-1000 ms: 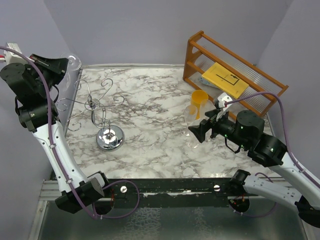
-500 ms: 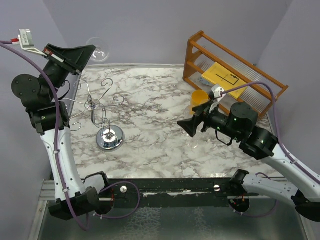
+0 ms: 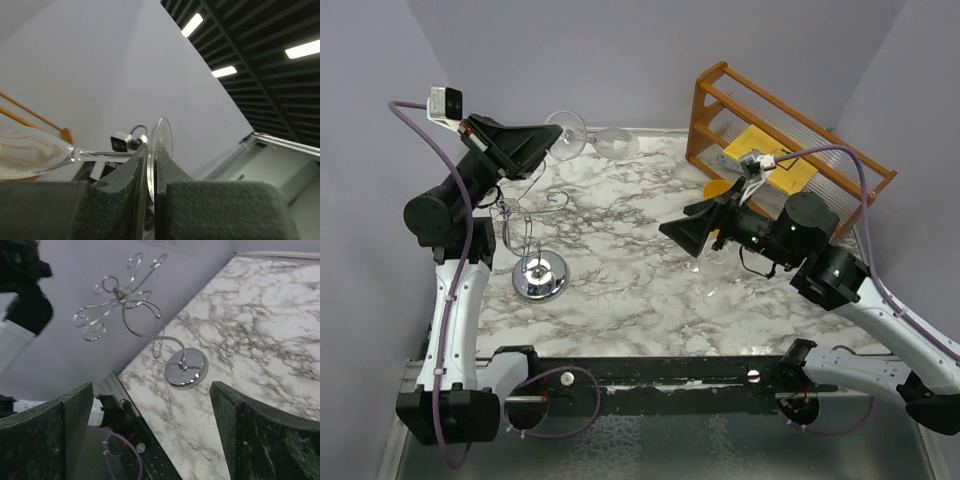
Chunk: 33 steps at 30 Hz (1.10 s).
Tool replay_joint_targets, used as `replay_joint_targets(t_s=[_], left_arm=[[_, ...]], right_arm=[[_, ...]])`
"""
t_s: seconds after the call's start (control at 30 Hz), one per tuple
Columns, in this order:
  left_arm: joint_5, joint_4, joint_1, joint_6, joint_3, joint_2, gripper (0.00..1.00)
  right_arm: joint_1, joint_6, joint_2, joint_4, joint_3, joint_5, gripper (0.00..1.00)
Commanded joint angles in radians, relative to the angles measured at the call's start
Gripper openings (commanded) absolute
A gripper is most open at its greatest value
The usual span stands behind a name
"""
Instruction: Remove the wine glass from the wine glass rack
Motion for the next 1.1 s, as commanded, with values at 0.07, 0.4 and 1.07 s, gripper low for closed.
replay_joint_targets(t_s=[0.07,0.4,1.07], left_arm=[[-0.123,0.335,-0.129,-0.344,-0.121,-0.075,0.00],[-0.233,0.399,-0.229,-0.581,-0.333,-0.184,0.00],[-0.222,0.290,-0.294,-0.580,-0.405,-0.277,0.00]], right_arm=[[0.006,0.220,-0.089,0.205,-0.054,-0.040,1.00],[0.006,0.365,-0.194,0.417,-0.225,0.015,1.00],[0.006,0.289,-0.097,0.752,-0.343,-0.060,0.95]])
